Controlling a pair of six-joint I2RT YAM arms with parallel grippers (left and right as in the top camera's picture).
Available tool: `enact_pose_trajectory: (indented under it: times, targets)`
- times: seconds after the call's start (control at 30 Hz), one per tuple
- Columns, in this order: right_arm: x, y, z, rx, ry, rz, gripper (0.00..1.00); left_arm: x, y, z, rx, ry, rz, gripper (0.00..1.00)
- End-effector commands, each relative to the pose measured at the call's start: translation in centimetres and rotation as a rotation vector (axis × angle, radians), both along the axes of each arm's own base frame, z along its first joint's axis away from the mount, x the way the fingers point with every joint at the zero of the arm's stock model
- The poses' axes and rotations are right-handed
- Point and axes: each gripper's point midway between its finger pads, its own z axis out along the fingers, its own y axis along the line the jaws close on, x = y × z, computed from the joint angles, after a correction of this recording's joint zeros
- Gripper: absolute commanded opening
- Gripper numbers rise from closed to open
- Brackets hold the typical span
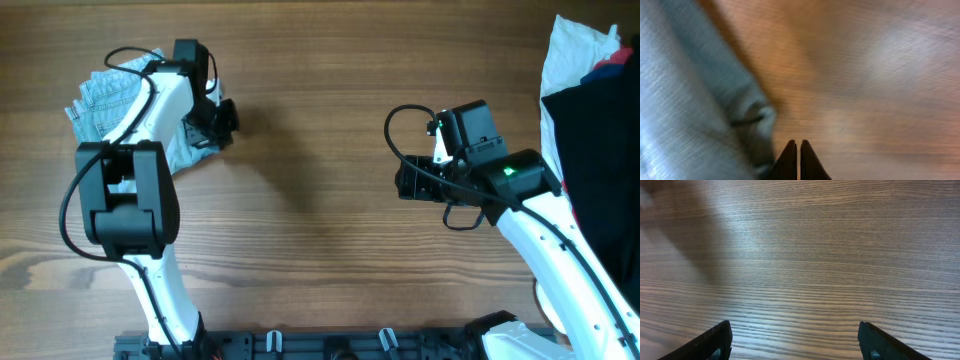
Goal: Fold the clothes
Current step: 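Drag the folded shorts to the table's left side with the left gripper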
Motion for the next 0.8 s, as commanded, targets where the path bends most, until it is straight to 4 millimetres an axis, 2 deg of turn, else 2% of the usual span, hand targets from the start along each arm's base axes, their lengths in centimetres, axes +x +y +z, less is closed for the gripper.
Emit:
enact_pose_trajectory:
  times: [0.0, 0.1, 0.27, 0.4, 0.57, 0.77]
  targets:
    - [-0.3, 0.1, 0.0, 0.003, 0.013, 0.019, 0.81, -1.8, 3.7, -0.7, 0.080, 0.088, 0.080, 0.04]
    - [-0.5, 0.0, -0.1, 0.000, 0.022, 0.019, 0.82, -3.3, 5.8, -0.6, 0.075, 0.151, 0.135, 0.04]
    - [-0.4, 0.0, -0.1, 0.001, 0.018, 0.019, 0.82, -4.2, 8.5, -0.4, 0.093, 0.183, 0.216, 0.04]
    - [-0.4, 0.0, -0.1, 0.002, 0.018, 0.019, 0.82, -4.6, 9.5, -0.4, 0.098, 0.196, 0.245, 0.04]
    - [-0.4, 0.0, -0.1, 0.002, 0.018, 0.019, 0.82, -5.4, 11.9, -0.4, 0.192, 0.218, 0.261, 0.04]
    - [-0.4, 0.0, 0.0, 0.003, 0.017, 0.018, 0.82, -6.1, 13.1, -0.3, 0.209, 0.237, 0.284, 0.07]
